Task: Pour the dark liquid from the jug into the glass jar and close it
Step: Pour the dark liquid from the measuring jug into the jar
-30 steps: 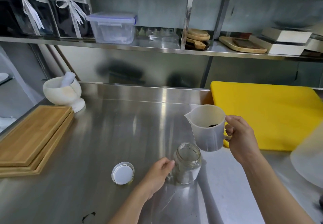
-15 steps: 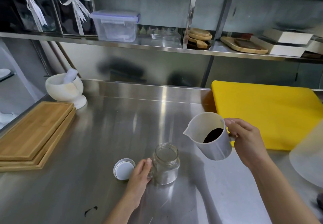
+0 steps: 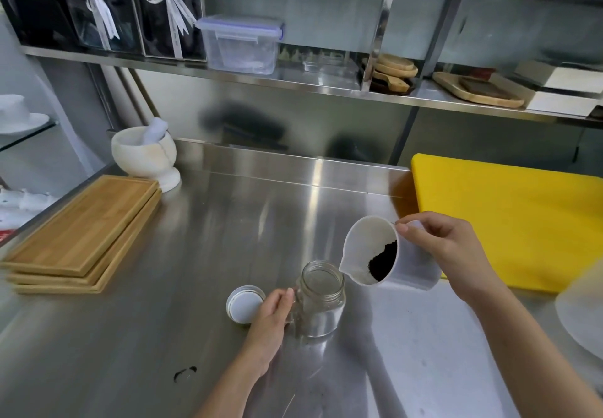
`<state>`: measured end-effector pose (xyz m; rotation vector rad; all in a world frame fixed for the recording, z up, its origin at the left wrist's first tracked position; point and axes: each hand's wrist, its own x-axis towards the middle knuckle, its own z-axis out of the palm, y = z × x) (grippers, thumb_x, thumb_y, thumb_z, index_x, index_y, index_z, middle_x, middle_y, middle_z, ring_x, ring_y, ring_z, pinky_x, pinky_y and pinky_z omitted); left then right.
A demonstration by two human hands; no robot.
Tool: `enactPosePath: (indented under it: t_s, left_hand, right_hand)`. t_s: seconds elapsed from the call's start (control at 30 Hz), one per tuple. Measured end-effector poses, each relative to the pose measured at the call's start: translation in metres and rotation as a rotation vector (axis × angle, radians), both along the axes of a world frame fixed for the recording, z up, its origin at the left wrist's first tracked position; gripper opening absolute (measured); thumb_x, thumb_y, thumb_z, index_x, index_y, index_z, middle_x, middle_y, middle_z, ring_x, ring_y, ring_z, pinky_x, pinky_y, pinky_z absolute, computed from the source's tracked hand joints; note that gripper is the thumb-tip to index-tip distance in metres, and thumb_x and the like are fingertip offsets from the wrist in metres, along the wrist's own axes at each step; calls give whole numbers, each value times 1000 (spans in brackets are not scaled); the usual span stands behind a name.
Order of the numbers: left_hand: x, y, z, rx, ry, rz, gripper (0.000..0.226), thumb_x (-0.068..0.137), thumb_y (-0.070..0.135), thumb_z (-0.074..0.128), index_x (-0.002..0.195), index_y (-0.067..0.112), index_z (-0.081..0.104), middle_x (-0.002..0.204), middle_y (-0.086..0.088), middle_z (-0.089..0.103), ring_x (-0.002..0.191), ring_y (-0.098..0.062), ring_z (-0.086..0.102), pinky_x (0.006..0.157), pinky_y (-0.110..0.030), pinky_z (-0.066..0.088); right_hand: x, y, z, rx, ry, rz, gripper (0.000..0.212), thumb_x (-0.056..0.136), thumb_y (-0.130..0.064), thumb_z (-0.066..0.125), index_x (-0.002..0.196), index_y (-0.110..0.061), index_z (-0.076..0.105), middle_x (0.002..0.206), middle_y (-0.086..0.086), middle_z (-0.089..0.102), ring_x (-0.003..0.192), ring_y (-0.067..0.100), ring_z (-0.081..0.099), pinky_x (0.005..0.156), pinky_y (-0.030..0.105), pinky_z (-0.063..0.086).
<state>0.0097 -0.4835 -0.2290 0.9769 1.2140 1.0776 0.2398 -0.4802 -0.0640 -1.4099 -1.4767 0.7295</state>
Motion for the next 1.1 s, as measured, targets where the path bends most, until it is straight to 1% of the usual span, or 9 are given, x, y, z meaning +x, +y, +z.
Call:
enactPosePath:
  t_s: [0.13, 0.33, 0.5, 0.63, 0.77, 0.83, 0.93, 1.03, 1.1]
  left_hand:
    - [-1, 1, -2, -7, 11, -10, 26, 91, 33, 46, 72, 18, 56, 74, 1, 52, 77, -14, 49, 84, -34, 42]
    - [-1, 0, -2, 0, 27, -14, 31, 92, 32, 46, 86, 4, 57, 80, 0, 55, 80, -12, 51, 85, -32, 44]
    - [0, 0, 1, -6, 25, -16, 24, 92, 31, 46, 81, 14, 58, 75, 4, 56, 75, -10, 52, 80, -26, 44]
    - [-1, 0, 1, -2, 46, -14, 21, 91, 31, 47, 77, 22, 60, 75, 8, 60, 76, -9, 55, 82, -28, 46]
    - [-2, -1, 3, 12, 48, -15, 22, 92, 31, 47, 74, 24, 59, 73, 10, 59, 75, -8, 54, 80, -28, 46]
    - [-2, -2, 4, 20, 55, -14, 22, 92, 31, 47, 74, 24, 58, 72, 11, 58, 74, -7, 53, 79, -26, 45]
    - [-2, -2, 4, 23, 76, -13, 22, 91, 32, 47, 73, 25, 58, 72, 11, 57, 74, -7, 53, 82, -29, 45]
    - [-2, -3, 4, 28, 86, -12, 24, 91, 33, 48, 69, 27, 57, 70, 11, 58, 73, -7, 53, 82, -30, 45]
    - [-2, -3, 3, 29, 83, -10, 24, 91, 32, 48, 69, 27, 56, 70, 12, 58, 73, -7, 53, 82, -31, 45]
  right_hand:
    - [-7, 3, 6, 4, -90, 18, 9, 83, -17, 65, 77, -18, 71, 78, -3, 70, 72, 6, 58, 62, 24, 44]
    - [-19, 9, 13, 40, -308, 62, 6, 83, -21, 66, 80, -18, 71, 83, 2, 68, 78, 13, 56, 60, 19, 42]
    - [-30, 11, 18, 85, -460, 80, 3, 84, -22, 65, 84, -21, 68, 82, -11, 59, 75, 6, 50, 58, 4, 39]
    - [-33, 15, 16, 76, -549, 100, 8, 83, -29, 65, 90, -25, 67, 95, -2, 60, 82, 11, 51, 63, 12, 37]
    - [-35, 17, 14, 76, -587, 115, 9, 80, -38, 63, 87, -32, 66, 96, 2, 63, 88, 24, 49, 70, 27, 40]
    - [-38, 16, 15, 85, -603, 120, 11, 80, -41, 61, 87, -33, 65, 95, 1, 64, 88, 24, 49, 73, 32, 41]
    - [-44, 15, 18, 114, -629, 130, 10, 81, -35, 63, 87, -28, 68, 87, -9, 61, 85, 19, 49, 78, 38, 43]
    - [-49, 14, 19, 152, -647, 124, 13, 82, -27, 66, 90, -17, 71, 77, -25, 49, 77, 10, 46, 81, 41, 41]
    - [-50, 14, 18, 176, -663, 113, 15, 83, -25, 66, 91, -13, 71, 76, -28, 44, 75, 6, 43, 81, 41, 39]
